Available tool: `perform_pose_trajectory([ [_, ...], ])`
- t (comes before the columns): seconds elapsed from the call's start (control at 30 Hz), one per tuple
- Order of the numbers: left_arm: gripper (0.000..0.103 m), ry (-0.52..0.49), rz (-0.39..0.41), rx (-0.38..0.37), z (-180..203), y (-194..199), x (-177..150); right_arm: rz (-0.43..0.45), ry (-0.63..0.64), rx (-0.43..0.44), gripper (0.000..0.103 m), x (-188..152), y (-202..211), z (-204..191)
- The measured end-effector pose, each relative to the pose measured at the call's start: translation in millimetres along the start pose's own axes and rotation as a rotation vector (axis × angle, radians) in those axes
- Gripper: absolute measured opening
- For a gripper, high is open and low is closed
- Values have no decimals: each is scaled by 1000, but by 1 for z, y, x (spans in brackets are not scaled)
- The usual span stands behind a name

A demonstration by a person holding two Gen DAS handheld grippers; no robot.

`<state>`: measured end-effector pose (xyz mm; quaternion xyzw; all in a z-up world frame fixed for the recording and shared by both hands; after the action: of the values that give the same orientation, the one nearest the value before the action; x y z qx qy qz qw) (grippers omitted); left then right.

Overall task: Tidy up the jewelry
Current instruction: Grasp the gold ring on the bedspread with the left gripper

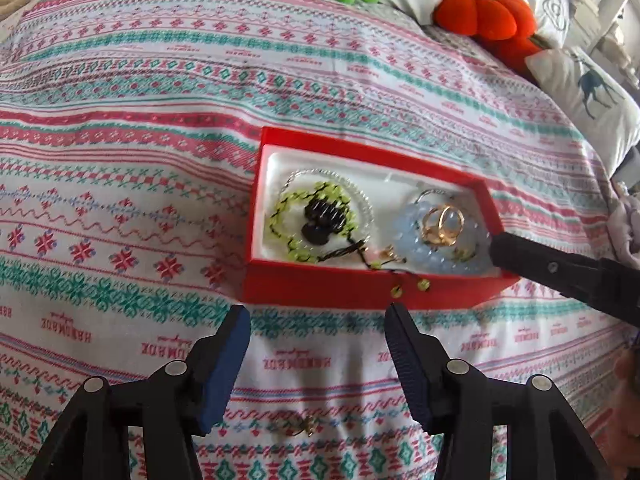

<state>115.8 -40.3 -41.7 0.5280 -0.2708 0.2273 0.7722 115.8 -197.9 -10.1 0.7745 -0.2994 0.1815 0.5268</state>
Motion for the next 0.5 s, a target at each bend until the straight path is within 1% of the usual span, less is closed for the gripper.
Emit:
perform_pose_trajectory([
  [0.1, 68, -22, -23, 22, -6, 2, -10, -1, 61, -7, 56, -9, 8, -6],
  [0.17, 75, -40, -32, 38, -9, 4, -17, -4, 93, -18, 58, -15, 12, -7],
  [0.27, 83, -63, -47, 59, -12, 5, -28, -22, 104, -29, 60, -24, 15, -6],
  [0.4, 85, -115, -54, 97, -14, 8, -45, -40, 113, -46, 62, -34, 19, -3],
  [0.5, 86, -173, -52, 115, -12, 8, -58, -46, 128, -64, 66, -41, 22, 0],
])
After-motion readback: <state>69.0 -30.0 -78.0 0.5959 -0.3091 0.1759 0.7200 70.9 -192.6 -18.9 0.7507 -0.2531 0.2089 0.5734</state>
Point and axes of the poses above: each gripper's, at about its wrist camera, not at the fingertips, and y roughly against the way its jaws point, z to its right, x to its top, the point moved 7 cm from there along -y, roughly the way its jaws point, and after that the axes turned 13 degrees about z, right-handed, at the moved point
